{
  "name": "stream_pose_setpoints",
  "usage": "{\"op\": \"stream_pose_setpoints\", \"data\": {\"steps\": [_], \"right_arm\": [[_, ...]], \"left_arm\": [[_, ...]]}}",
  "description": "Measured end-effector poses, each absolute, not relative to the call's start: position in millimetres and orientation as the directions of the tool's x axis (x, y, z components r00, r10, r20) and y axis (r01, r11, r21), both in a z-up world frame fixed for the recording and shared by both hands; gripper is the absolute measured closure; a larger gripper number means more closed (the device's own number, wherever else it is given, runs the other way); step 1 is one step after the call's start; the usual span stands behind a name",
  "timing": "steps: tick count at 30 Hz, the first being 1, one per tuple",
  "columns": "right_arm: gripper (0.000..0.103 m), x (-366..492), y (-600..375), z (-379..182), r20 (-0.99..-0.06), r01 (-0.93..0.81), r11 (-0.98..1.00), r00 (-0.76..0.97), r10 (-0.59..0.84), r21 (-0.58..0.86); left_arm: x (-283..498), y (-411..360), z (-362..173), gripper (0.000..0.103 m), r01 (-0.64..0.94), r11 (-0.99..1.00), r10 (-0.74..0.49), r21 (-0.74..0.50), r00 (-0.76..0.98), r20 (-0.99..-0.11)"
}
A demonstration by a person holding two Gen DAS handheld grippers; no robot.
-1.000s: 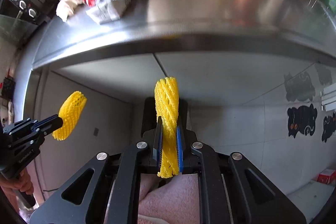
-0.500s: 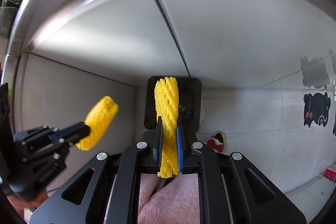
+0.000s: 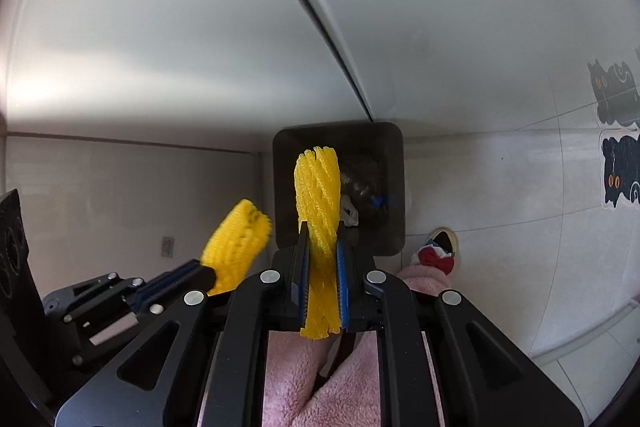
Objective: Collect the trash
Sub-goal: 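Lower both yellow foam nets over the bin and open both tools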
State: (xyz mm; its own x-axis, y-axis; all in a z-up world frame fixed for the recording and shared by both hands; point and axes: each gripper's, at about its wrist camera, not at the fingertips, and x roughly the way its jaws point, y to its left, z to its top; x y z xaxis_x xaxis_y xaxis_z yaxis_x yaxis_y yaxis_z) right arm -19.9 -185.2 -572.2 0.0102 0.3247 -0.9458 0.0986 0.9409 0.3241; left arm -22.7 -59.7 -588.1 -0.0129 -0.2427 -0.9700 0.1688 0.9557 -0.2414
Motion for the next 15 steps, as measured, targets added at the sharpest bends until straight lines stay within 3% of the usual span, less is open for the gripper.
{"op": "stream_pose_setpoints", "data": {"steps": [8, 12, 15], "right_arm": [[0.086, -9.4, -176.2, -573.9, -0.945, 0.118, 0.939, -0.004, 0.326, 0.323], [0.061, -7.7, -171.2, -569.6, -0.947, 0.121, 0.94, 0.007, 0.32, 0.319], [0.061, -4.4, -169.9, -566.4, -0.949, 0.118, 0.942, 0.017, 0.313, 0.313]], "left_arm": [[-18.5, -60.6, -597.3, 0.093, 0.164, 0.955, -0.245, -0.246, -0.027, -0.969], [-17.6, -59.2, -593.2, 0.09, 0.162, 0.957, -0.242, -0.241, -0.018, -0.97], [-16.8, -58.2, -587.9, 0.08, 0.163, 0.958, -0.237, -0.235, -0.008, -0.972]]}}
